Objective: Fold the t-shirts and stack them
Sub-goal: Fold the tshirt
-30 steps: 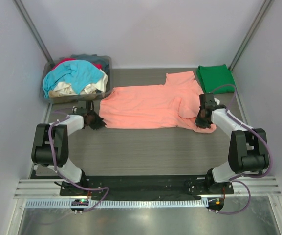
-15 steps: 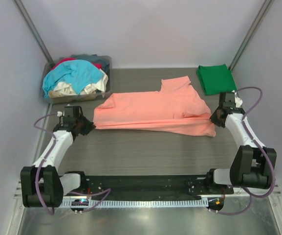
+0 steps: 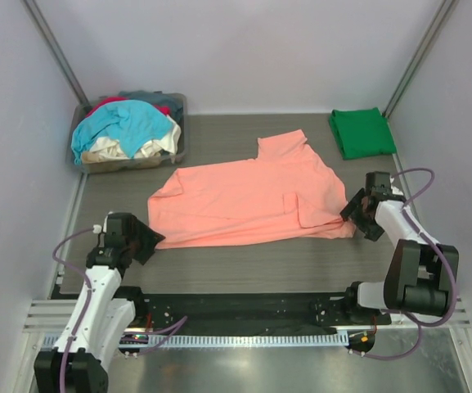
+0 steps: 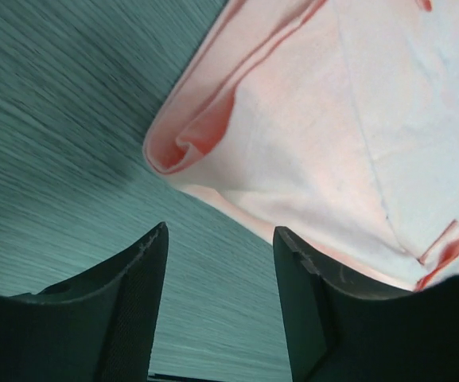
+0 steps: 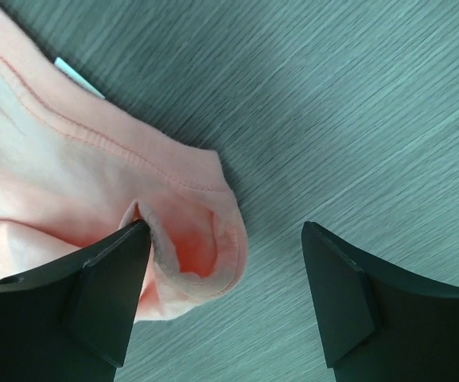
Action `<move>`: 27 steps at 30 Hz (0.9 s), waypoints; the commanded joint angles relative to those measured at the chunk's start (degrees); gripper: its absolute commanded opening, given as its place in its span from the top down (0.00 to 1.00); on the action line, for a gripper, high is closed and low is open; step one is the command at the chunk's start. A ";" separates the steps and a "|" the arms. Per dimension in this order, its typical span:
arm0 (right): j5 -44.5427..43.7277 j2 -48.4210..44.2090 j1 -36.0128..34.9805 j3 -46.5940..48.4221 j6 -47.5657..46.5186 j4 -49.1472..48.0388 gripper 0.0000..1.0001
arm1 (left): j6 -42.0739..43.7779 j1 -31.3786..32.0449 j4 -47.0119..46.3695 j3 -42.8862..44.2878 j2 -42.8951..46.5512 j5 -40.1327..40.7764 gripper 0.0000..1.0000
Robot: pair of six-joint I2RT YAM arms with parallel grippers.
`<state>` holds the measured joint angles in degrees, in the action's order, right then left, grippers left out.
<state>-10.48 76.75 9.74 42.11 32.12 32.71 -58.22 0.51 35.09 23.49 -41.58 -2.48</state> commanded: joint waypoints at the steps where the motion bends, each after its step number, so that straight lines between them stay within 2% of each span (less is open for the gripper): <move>1: 1.25 -3.70 0.28 2.71 1.37 -1.25 0.18 | -2.43 1.24 0.77 0.33 2.99 -1.04 0.43; 7: 1.00 -8.63 -2.87 7.02 0.22 1.21 0.18 | 2.91 1.33 1.21 9.10 0.55 2.04 0.43; 10: -0.59 -9.78 -9.28 8.42 2.06 1.83 0.18 | 8.35 1.24 1.65 16.03 -4.37 2.04 0.43; 11: -1.03 -9.69 -14.69 8.78 2.68 1.92 0.17 | 9.86 1.33 2.52 17.89 -5.69 2.13 0.43; 14: -0.33 -7.41 -22.45 9.05 5.40 0.70 0.19 | 16.36 1.33 5.15 25.36 -11.31 1.61 0.42; 16: -0.16 -4.26 -25.54 8.87 5.94 -1.67 0.23 | 19.09 1.33 7.18 29.23 -14.31 0.90 0.42; 20: -1.99 2.50 -30.21 10.71 5.41 -2.39 0.32 | 25.33 1.33 8.85 28.91 -15.37 1.77 0.42; 24: -2.96 7.44 -31.79 11.24 4.10 -3.00 0.42 | 25.34 1.33 7.45 27.49 -14.49 -0.85 0.42; 27: -3.40 9.55 -32.32 10.72 3.57 -3.53 0.51 | 25.26 1.33 6.39 27.14 -14.58 0.63 0.41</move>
<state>-11.44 85.69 -22.06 51.05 36.18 31.03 -35.40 1.63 42.00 50.72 -56.93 -1.58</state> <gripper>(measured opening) 0.507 0.584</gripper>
